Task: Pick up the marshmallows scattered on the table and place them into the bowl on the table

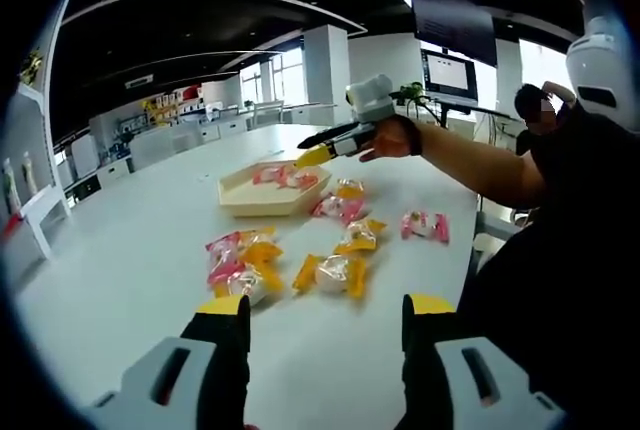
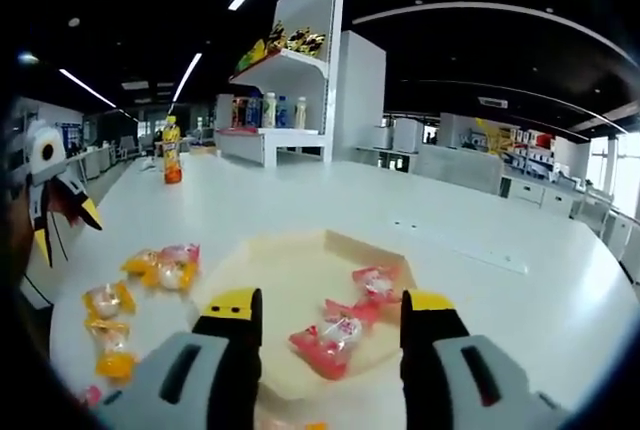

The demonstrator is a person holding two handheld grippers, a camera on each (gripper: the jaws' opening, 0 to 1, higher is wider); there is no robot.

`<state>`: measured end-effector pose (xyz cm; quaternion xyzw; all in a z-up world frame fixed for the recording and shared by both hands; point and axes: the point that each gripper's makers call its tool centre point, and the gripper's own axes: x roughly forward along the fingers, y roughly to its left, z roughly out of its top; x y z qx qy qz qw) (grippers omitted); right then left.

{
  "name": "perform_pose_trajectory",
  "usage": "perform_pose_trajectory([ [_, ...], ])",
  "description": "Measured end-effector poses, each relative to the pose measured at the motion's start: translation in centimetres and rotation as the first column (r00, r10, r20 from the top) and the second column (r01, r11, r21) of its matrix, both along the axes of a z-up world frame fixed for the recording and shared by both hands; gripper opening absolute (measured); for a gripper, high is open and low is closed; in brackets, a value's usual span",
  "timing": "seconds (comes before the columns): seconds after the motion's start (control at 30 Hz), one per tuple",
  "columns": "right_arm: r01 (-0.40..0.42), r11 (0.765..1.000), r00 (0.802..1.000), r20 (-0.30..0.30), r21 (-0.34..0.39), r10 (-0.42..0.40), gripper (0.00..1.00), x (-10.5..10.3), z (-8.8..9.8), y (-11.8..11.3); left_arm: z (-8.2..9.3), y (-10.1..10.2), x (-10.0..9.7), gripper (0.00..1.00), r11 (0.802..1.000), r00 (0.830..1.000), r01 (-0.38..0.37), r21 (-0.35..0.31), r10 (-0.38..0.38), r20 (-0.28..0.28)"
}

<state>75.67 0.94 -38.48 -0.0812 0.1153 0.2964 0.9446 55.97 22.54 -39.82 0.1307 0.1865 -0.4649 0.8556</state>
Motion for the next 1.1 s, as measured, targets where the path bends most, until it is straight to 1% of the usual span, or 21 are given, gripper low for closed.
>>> perform_pose_trajectory([
  [0.3,-0.018,1.000,1.000,0.020,-0.010,0.018,0.55,-0.2,1.0,-0.6,0.2,-0.3,-0.1,0.60,1.000,1.000,0.014,0.008,-0.014,0.004],
  [0.4,-0.032,0.999,0.999,0.020,-0.018,0.032,0.56,-0.4,1.0,-0.6,0.3,-0.5,-0.2,0.60,1.000,1.000,0.023,0.010,-0.023,0.007],
  [0.53,-0.049,0.998,0.999,0.022,-0.038,0.050,0.59,-0.6,0.9,-0.7,0.2,-0.4,-0.1,0.60,1.000,1.000,0.019,0.011,-0.019,0.005],
  [0.63,-0.070,0.996,0.997,0.027,-0.053,0.071,0.59,-1.0,1.0,-0.6,0.1,-0.4,-0.3,0.60,1.000,1.000,0.022,0.014,-0.022,0.003],
  [0.73,-0.103,0.992,0.994,0.021,-0.072,0.105,0.59,-1.5,1.0,-0.5,0.1,-0.2,-0.3,0.60,1.000,1.000,0.015,0.015,-0.015,0.001],
  [0.87,-0.135,0.990,0.991,0.015,-0.052,0.135,0.59,-2.3,1.3,0.0,0.5,-0.1,-0.3,0.60,1.000,1.000,0.009,0.005,-0.009,0.008],
  [1.03,-0.166,0.984,0.986,0.019,-0.063,0.167,0.59,-3.2,1.7,-0.1,0.4,-0.2,-0.4,0.60,1.000,1.000,0.013,0.010,-0.014,0.008],
  [1.1,-0.198,0.978,0.980,0.008,-0.058,0.199,0.59,-4.0,1.8,0.0,0.4,-0.1,-0.4,0.60,1.000,1.000,0.011,0.009,-0.011,0.006],
])
